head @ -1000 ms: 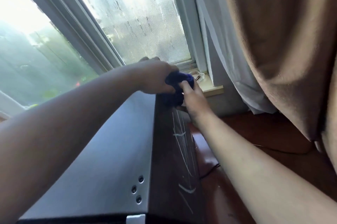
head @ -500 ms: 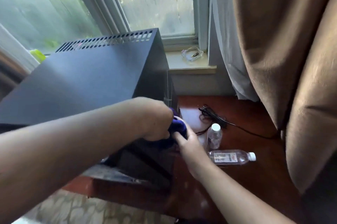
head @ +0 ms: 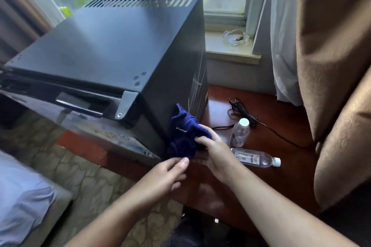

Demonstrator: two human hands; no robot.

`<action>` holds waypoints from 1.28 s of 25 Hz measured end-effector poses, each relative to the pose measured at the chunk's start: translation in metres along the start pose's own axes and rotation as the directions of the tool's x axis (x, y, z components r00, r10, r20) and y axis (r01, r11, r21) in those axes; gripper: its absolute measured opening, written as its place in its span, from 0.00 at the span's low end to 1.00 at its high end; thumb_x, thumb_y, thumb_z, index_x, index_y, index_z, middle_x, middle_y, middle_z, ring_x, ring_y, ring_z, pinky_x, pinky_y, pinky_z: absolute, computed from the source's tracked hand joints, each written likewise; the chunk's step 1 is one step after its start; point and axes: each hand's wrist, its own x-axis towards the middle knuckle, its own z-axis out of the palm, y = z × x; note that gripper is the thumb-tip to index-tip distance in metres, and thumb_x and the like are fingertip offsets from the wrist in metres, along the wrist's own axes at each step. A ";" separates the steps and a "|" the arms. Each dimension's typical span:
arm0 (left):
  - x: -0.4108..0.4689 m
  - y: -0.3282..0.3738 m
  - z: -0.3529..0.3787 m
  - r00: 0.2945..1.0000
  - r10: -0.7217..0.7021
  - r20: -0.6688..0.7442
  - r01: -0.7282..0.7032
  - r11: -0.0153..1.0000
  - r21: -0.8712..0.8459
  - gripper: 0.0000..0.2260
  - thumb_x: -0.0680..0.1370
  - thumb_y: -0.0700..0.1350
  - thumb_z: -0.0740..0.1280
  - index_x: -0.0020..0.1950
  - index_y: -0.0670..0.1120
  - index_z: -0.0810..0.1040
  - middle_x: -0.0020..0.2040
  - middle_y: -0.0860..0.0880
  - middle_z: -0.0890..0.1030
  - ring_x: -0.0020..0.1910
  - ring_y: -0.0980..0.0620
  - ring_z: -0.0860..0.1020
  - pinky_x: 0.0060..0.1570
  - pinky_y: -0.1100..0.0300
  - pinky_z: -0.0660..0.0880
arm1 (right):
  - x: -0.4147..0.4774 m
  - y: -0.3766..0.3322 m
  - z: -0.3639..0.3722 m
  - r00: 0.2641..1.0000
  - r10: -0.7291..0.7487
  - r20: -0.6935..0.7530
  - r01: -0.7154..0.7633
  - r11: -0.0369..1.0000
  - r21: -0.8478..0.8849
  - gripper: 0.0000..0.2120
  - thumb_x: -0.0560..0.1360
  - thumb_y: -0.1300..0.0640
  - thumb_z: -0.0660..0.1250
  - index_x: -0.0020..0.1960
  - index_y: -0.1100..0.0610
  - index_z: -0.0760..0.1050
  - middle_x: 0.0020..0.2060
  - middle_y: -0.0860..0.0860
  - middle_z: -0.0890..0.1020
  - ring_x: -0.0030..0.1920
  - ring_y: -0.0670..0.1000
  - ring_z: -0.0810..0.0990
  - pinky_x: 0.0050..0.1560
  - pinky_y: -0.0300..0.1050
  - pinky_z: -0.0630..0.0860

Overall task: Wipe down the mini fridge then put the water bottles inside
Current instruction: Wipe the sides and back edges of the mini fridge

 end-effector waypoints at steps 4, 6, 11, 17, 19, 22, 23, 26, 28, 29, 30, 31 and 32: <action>0.017 -0.040 0.029 0.973 -0.228 0.036 0.207 0.799 -0.565 0.28 0.66 0.67 0.67 0.62 0.54 0.76 0.64 0.48 0.80 0.62 0.47 0.82 0.56 0.51 0.79 | -0.010 0.004 0.003 1.000 -0.014 -0.014 0.013 0.999 -0.040 0.20 0.72 0.67 0.61 0.57 0.49 0.81 0.42 0.52 0.85 0.39 0.52 0.81 0.38 0.43 0.76; 0.023 -0.045 0.037 0.971 -0.237 0.040 0.202 0.713 -0.672 0.27 0.67 0.65 0.68 0.61 0.53 0.78 0.65 0.46 0.82 0.61 0.45 0.83 0.54 0.50 0.79 | -0.016 0.000 0.009 0.998 -0.058 0.001 0.058 0.996 -0.065 0.19 0.68 0.62 0.62 0.54 0.49 0.82 0.36 0.48 0.84 0.39 0.51 0.78 0.38 0.44 0.73; 0.049 -0.035 0.021 0.994 -0.105 0.034 0.096 0.669 -0.737 0.24 0.69 0.62 0.67 0.61 0.54 0.81 0.62 0.46 0.84 0.57 0.44 0.86 0.54 0.49 0.79 | -0.008 -0.023 0.033 0.993 -0.110 -0.041 0.105 0.989 -0.108 0.17 0.66 0.59 0.63 0.52 0.50 0.81 0.39 0.55 0.80 0.35 0.54 0.77 0.34 0.46 0.71; 0.070 -0.066 0.021 0.999 -0.050 0.018 0.047 0.650 -0.758 0.20 0.73 0.50 0.77 0.65 0.50 0.82 0.59 0.51 0.87 0.61 0.48 0.84 0.51 0.54 0.79 | 0.021 0.025 0.027 0.954 -0.216 -0.208 0.115 0.904 -0.411 0.16 0.72 0.58 0.63 0.58 0.52 0.77 0.54 0.55 0.85 0.50 0.50 0.81 0.54 0.48 0.78; 0.078 -0.070 0.022 0.999 -0.022 0.024 0.032 0.612 -0.790 0.22 0.71 0.51 0.77 0.65 0.51 0.80 0.57 0.56 0.88 0.61 0.50 0.83 0.52 0.53 0.79 | 0.036 0.044 0.014 0.956 -0.176 -0.235 0.062 0.903 -0.425 0.16 0.74 0.55 0.64 0.60 0.48 0.77 0.58 0.55 0.85 0.56 0.52 0.83 0.63 0.55 0.76; 0.094 -0.078 0.033 0.994 -0.101 0.041 0.090 0.547 -0.832 0.13 0.80 0.49 0.66 0.63 0.52 0.81 0.55 0.57 0.88 0.56 0.52 0.84 0.52 0.52 0.78 | 0.057 0.076 -0.011 0.964 -0.078 -0.253 -0.056 0.875 -0.482 0.17 0.75 0.55 0.64 0.62 0.43 0.76 0.59 0.53 0.85 0.61 0.58 0.83 0.69 0.63 0.74; 0.102 -0.085 0.036 0.986 -0.159 0.049 0.126 0.529 -0.839 0.13 0.80 0.50 0.66 0.64 0.52 0.81 0.57 0.54 0.88 0.56 0.51 0.84 0.51 0.52 0.78 | 0.061 0.086 -0.015 0.965 -0.063 -0.254 -0.080 0.853 -0.516 0.18 0.74 0.56 0.63 0.62 0.42 0.76 0.58 0.52 0.85 0.61 0.57 0.83 0.69 0.63 0.74; 0.130 -0.106 0.038 0.955 -0.293 0.048 0.187 0.469 -0.863 0.16 0.81 0.54 0.67 0.67 0.51 0.81 0.62 0.47 0.86 0.55 0.47 0.84 0.50 0.52 0.79 | 0.074 0.105 -0.018 0.971 -0.055 -0.232 -0.120 0.730 -0.673 0.22 0.74 0.63 0.61 0.63 0.45 0.76 0.62 0.52 0.81 0.65 0.52 0.78 0.72 0.54 0.70; 0.153 -0.119 0.042 0.936 -0.352 0.000 0.176 0.469 -0.865 0.16 0.81 0.54 0.68 0.66 0.51 0.82 0.62 0.46 0.86 0.56 0.46 0.84 0.50 0.51 0.80 | 0.086 0.109 -0.024 0.977 -0.012 -0.213 -0.164 0.597 -0.785 0.26 0.75 0.67 0.60 0.70 0.52 0.73 0.68 0.56 0.75 0.71 0.53 0.71 0.75 0.46 0.64; 0.162 -0.124 0.044 0.928 -0.373 -0.030 0.160 0.468 -0.869 0.15 0.81 0.54 0.68 0.66 0.50 0.82 0.62 0.46 0.86 0.56 0.47 0.84 0.52 0.51 0.80 | 0.091 0.109 -0.026 0.982 0.021 -0.190 -0.169 0.564 -0.808 0.28 0.75 0.68 0.59 0.73 0.53 0.72 0.70 0.57 0.74 0.72 0.53 0.70 0.75 0.43 0.63; 0.167 -0.128 0.047 0.918 -0.391 -0.061 0.136 0.457 -0.879 0.15 0.81 0.52 0.68 0.65 0.49 0.83 0.61 0.46 0.86 0.57 0.47 0.84 0.54 0.50 0.80 | 0.095 0.109 -0.028 0.983 0.071 -0.169 -0.179 0.570 -0.802 0.29 0.75 0.69 0.59 0.74 0.54 0.71 0.70 0.56 0.75 0.71 0.52 0.72 0.73 0.40 0.65; 0.172 -0.133 0.051 0.904 -0.416 -0.099 0.105 0.440 -0.892 0.13 0.81 0.50 0.68 0.64 0.48 0.83 0.58 0.46 0.87 0.56 0.47 0.84 0.55 0.49 0.79 | 0.095 0.108 -0.029 0.982 0.120 -0.149 -0.191 0.611 -0.769 0.29 0.75 0.70 0.58 0.73 0.54 0.71 0.69 0.54 0.77 0.68 0.50 0.75 0.69 0.37 0.68; 0.176 -0.137 0.054 0.889 -0.438 -0.136 0.069 0.421 -0.904 0.12 0.82 0.48 0.67 0.62 0.47 0.84 0.55 0.46 0.88 0.55 0.47 0.84 0.56 0.49 0.79 | 0.095 0.107 -0.028 0.976 0.161 -0.145 -0.216 0.654 -0.725 0.28 0.76 0.70 0.59 0.73 0.53 0.73 0.66 0.52 0.80 0.65 0.48 0.77 0.65 0.35 0.71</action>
